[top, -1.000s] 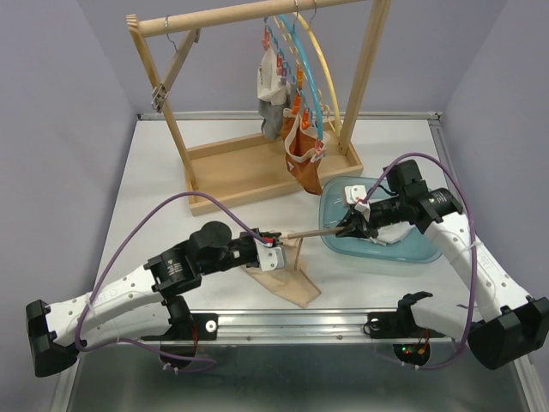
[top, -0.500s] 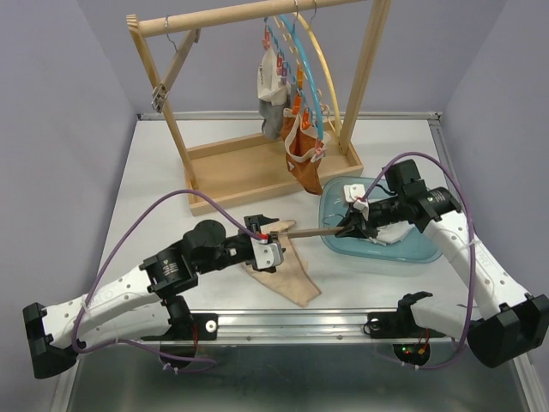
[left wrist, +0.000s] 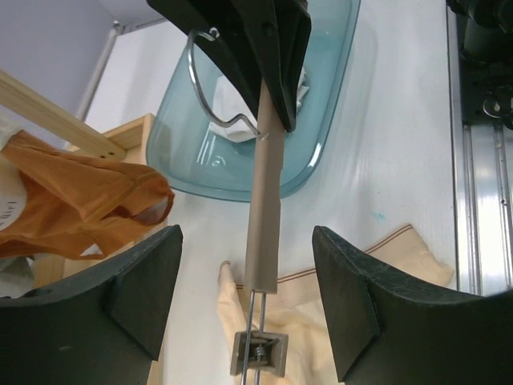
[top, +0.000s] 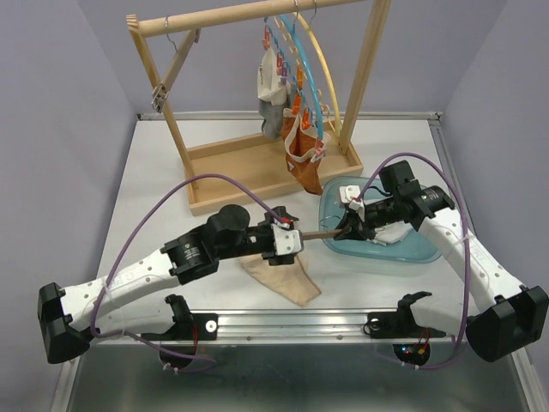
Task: Remove the underwear clipped to the hanger
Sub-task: Place the hanger at the clothesline.
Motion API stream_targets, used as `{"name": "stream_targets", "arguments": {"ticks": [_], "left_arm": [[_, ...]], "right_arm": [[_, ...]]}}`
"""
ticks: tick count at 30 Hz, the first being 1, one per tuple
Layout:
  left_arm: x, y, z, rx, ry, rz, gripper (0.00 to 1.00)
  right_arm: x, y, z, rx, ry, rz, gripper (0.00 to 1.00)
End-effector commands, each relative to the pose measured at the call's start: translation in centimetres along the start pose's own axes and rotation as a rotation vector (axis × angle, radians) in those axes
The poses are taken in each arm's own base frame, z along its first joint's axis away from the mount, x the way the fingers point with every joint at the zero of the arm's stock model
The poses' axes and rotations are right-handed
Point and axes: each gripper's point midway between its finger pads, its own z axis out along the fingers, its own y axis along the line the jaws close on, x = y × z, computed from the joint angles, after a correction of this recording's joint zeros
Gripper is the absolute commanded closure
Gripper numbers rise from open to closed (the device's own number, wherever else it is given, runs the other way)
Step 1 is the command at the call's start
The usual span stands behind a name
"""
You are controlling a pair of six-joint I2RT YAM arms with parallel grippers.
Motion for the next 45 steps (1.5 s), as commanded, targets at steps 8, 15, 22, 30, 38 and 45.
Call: {"name": "stream_targets", "arguments": {"ticks": [8,15,22,30,38,45], "left_arm": [[-0.5,-0.9,2.0,0.112,0.063,-0.064,0.30],[1.1,-0.4,2.8,0.083,0.140,-0.069,0.36],[2.5,0.1,3.8,0.072,0.217,-0.070,0.45],[2.9,0.4,4.1,0.061,0.252,-0.077,1.00],[3.1,-0.1,2.8,0.046,0.236,-0.119,1.00],[4.9,-0.7,0.2,-0.004,0.270,-0.152,1.00]], "right_arm": [[-0.4,0.3,0.2,-0.010,-0.020,-0.029,0.99],[-0.4,0.4,0.3,-0.011,-0.020,-0.030,1.00],[-0.4,0.5,0.3,-0.012,-0.021,-0.032,0.99],[-0.3,0.6,0.3,-0.014,-0.022,-0.030,0.99],[-1.4,1.0,-0.2,-0.006,-0.049,-0.055,0.47],[-4.7,-1.8,-4.4,0.240,0.015,-0.114,0.00]]}}
